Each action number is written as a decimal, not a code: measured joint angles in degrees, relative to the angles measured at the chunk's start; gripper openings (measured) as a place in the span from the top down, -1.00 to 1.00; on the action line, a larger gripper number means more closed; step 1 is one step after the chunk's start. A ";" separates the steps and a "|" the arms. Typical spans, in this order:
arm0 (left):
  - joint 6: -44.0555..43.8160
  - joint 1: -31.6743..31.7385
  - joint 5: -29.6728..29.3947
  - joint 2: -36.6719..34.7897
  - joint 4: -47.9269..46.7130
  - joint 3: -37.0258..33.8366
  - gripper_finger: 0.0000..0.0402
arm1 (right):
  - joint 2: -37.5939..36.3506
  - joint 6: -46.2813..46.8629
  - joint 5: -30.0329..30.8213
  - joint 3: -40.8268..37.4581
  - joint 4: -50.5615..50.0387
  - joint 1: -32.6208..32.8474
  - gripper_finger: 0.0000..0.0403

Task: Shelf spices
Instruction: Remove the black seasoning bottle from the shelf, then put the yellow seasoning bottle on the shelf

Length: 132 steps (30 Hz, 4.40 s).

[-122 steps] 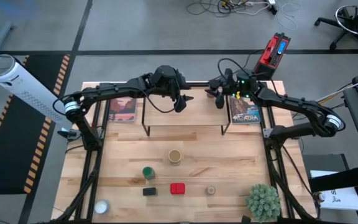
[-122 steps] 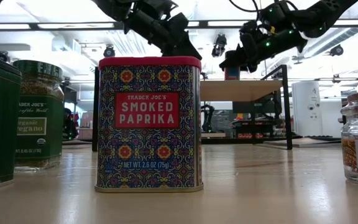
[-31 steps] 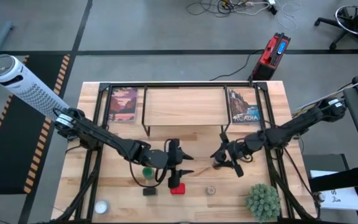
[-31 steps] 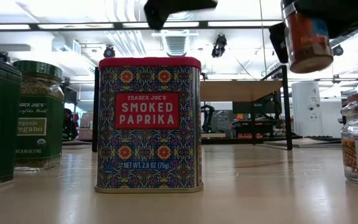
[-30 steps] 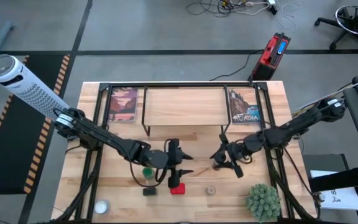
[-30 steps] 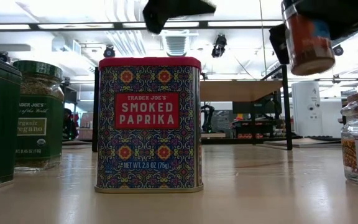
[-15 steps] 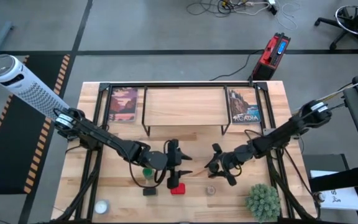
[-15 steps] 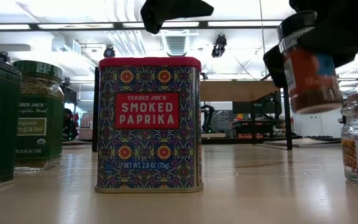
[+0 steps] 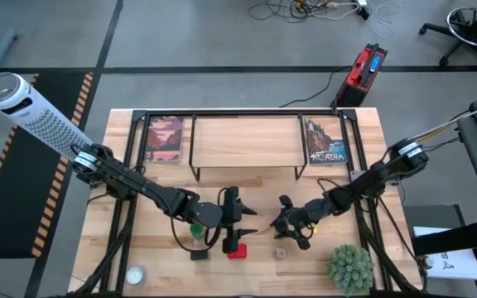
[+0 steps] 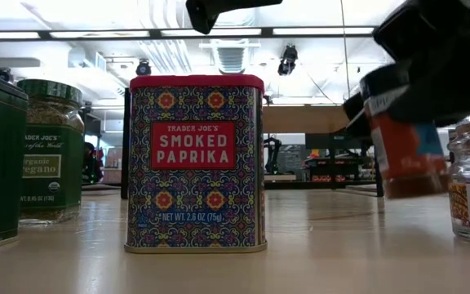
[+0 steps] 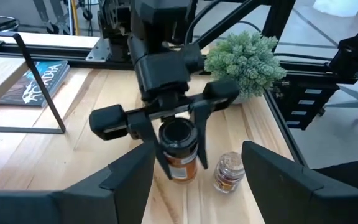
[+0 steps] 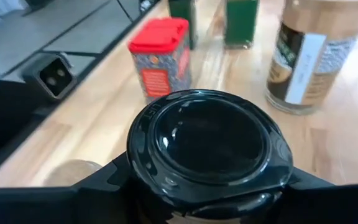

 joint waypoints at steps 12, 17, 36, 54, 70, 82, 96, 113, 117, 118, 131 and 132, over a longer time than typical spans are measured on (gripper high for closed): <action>-0.23 -0.26 0.02 0.00 0.09 0.01 -0.15 | 0.78 0.06 4.92 0.00 -2.29 0.00 0.07; -0.47 -0.56 0.02 -0.02 0.09 0.01 -0.15 | 0.37 0.72 4.92 0.02 -2.19 0.00 0.07; -0.76 -1.21 0.07 -0.04 -0.33 0.31 -0.15 | -3.70 1.93 4.94 0.00 -2.60 -0.02 -0.30; -1.30 -1.33 0.02 -1.14 -0.02 0.31 -0.15 | -23.76 0.41 11.06 0.00 -20.13 -0.02 -0.31; -3.34 -1.60 -1.04 -7.50 -2.70 0.31 -0.15 | -32.74 -1.12 13.66 3.62 -31.59 0.02 -0.30; -0.19 -1.70 -1.62 -9.62 -4.77 1.08 -0.15 | -35.37 -7.64 14.36 21.47 -51.43 0.19 -0.19; -2.28 -6.36 -6.04 -7.64 -43.17 25.03 -0.15 | -34.85 -5.52 21.49 24.50 -51.40 6.87 -0.15; -21.81 -11.45 -12.16 -7.06 -54.75 22.44 -0.15 | -28.64 -1.85 27.76 26.25 -51.55 10.99 -0.14; -23.87 -11.45 -12.17 -5.62 -54.79 20.84 -0.15 | -23.43 -1.99 27.78 30.94 -53.28 10.87 -0.19; -24.38 -11.45 -12.17 -5.17 -54.84 20.61 -0.15 | -22.10 -1.95 27.90 32.50 -54.63 10.86 -0.20; -21.50 -10.03 -13.53 0.79 -55.92 20.57 -0.15 | -9.36 -7.61 28.81 45.55 -62.18 11.26 -0.22; -21.01 -9.77 -13.51 1.18 -55.93 20.57 -0.15 | -9.14 -7.88 28.84 45.54 -62.20 11.25 -0.21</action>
